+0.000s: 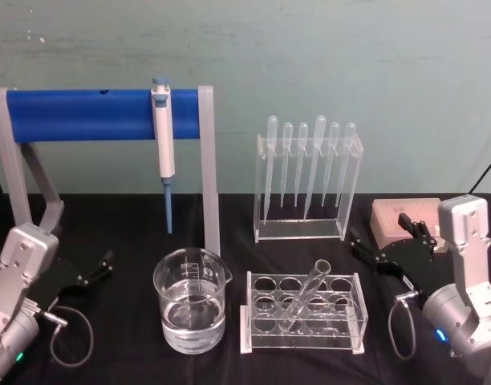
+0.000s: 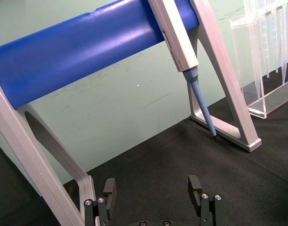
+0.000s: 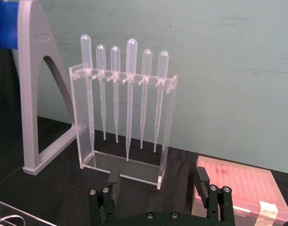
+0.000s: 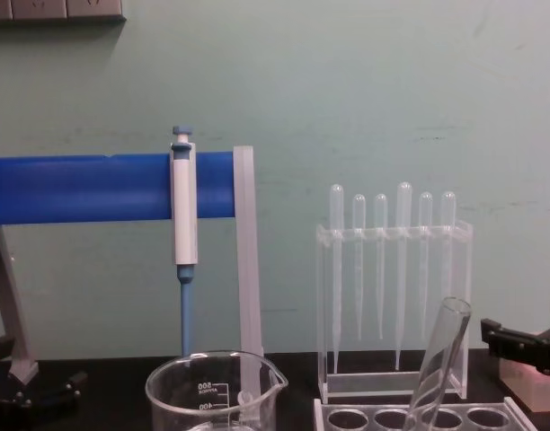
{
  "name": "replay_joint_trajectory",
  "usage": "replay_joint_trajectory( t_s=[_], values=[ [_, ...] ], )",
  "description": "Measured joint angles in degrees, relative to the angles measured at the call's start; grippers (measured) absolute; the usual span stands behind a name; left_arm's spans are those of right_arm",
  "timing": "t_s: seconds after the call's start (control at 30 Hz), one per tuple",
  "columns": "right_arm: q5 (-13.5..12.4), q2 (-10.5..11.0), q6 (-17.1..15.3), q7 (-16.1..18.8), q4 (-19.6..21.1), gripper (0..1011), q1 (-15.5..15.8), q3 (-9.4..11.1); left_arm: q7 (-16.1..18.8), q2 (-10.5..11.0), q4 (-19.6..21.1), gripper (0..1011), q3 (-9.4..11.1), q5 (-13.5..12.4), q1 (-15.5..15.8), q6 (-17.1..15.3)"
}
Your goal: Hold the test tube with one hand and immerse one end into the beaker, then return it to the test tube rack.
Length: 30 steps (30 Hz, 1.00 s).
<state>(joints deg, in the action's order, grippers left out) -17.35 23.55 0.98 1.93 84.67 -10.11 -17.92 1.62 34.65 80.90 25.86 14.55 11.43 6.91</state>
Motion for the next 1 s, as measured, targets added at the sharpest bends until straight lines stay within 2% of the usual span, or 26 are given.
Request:
replay_joint_trajectory(
  t_s=[0.17,1.0],
  values=[
    [0.2,-0.8,0.6,0.9,-0.9,1000,-0.1,0.3,0.0,0.0,0.0,1000,0.0,0.0,0.0,0.0],
    [0.3,-0.6,0.4,0.7,-0.8,1000,-0.2,0.1,0.0,0.0,0.0,1000,0.0,0.0,0.0,0.0]
  ],
)
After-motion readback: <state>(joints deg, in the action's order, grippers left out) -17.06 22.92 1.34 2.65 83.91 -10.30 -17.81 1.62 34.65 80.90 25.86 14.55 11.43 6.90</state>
